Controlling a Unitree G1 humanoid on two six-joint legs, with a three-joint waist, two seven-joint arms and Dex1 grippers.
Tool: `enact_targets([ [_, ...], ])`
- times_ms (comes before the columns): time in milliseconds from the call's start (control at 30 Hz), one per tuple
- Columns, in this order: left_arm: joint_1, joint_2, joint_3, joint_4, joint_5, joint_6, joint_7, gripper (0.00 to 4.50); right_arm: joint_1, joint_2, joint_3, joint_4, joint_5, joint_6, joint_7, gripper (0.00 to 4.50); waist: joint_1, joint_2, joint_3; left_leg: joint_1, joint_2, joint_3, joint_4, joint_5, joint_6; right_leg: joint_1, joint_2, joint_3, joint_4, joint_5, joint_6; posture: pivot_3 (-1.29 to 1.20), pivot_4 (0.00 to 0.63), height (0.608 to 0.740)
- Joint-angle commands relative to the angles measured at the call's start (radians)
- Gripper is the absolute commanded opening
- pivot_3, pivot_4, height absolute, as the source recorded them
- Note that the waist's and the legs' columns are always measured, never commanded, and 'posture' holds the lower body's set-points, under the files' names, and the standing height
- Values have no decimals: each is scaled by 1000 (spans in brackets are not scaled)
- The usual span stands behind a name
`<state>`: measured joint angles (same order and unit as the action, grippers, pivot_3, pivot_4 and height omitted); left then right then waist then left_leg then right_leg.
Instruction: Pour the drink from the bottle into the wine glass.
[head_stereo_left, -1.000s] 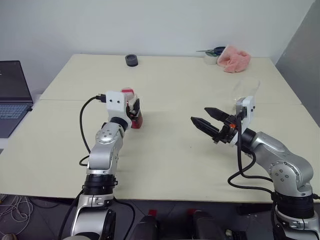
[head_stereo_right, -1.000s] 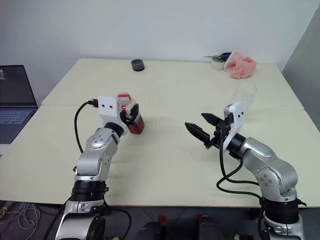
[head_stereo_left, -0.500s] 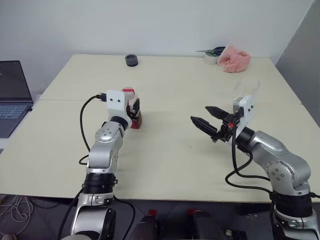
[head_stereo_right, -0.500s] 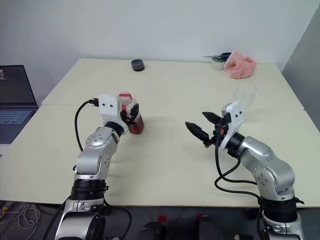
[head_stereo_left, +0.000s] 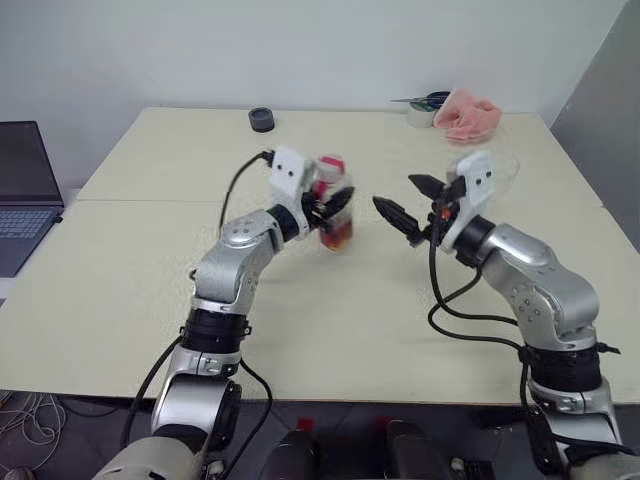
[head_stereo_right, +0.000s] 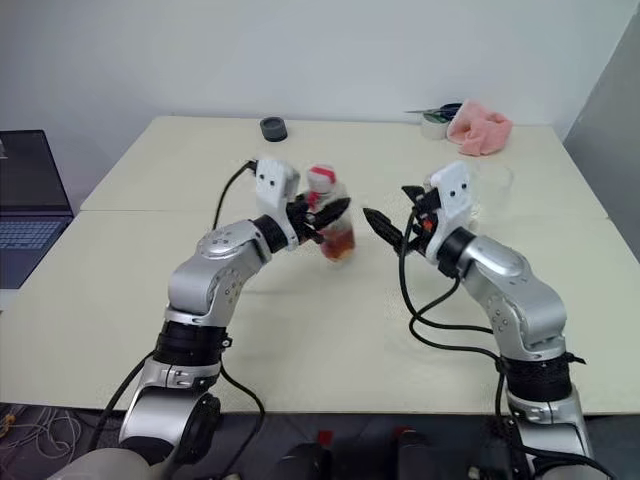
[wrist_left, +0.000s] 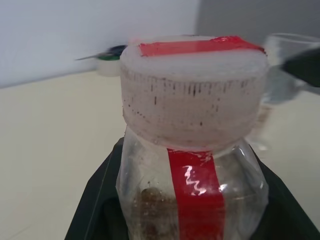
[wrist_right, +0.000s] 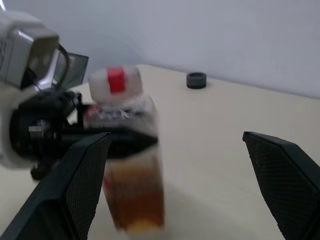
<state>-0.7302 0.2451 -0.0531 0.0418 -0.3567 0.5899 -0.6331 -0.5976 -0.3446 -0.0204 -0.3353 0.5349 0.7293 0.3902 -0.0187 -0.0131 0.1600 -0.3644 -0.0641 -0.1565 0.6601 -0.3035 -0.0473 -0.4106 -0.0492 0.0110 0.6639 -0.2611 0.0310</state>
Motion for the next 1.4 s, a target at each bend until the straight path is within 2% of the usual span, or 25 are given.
enact_targets([
  [33,-19,27,-43,-71,-59,36,-121,1889,-42,8,-33,-65,69,49,0,4500,-5,0,0,0,0,0,0,0,0,0,0,0,0,0,0,0,150,740],
  [200,-22,48,-80,-76,-57,31,-183,1889,-54,1,-19,-101,102,103,2,4500,-9,0,0,0,0,0,0,0,0,0,0,0,0,0,0,0,150,740],
  [467,-39,45,-81,-42,-25,-11,-183,1889,-56,-1,-31,-130,166,175,-8,4500,-9,0,0,0,0,0,0,0,0,0,0,0,0,0,0,0,150,740],
  [733,-45,38,-75,-26,-11,-28,-171,1889,-63,-1,-29,-115,165,171,-20,4500,-9,0,0,0,0,0,0,0,0,-1,0,0,0,0,0,0,150,740],
  [833,-42,40,-77,-29,-11,-27,-168,1889,-69,3,-31,-108,166,167,-25,3895,-9,0,0,0,0,0,0,0,0,-1,0,1,0,0,0,0,150,740],
  [1033,-43,42,-76,-33,-12,-25,-164,1889,-69,-1,-26,-108,164,164,-19,1852,-9,0,0,0,0,0,0,0,0,-1,0,1,1,0,0,0,150,740],
  [1067,-43,42,-76,-34,-12,-25,-164,1889,-69,0,-26,-108,165,164,-19,1750,-9,0,0,0,0,0,0,0,0,-1,0,1,1,0,0,0,150,740],
  [1333,-32,58,-80,-68,-27,-13,-187,1889,-76,4,-21,-101,172,159,-2,1752,-10,0,0,0,0,0,0,0,0,-1,0,1,1,0,0,0,150,740],
  [1400,-28,105,-99,-102,-52,-4,-276,1889,-116,-12,-13,-73,208,153,88,1752,-13,0,0,0,0,0,0,0,0,-1,0,1,1,0,0,0,150,740],
])
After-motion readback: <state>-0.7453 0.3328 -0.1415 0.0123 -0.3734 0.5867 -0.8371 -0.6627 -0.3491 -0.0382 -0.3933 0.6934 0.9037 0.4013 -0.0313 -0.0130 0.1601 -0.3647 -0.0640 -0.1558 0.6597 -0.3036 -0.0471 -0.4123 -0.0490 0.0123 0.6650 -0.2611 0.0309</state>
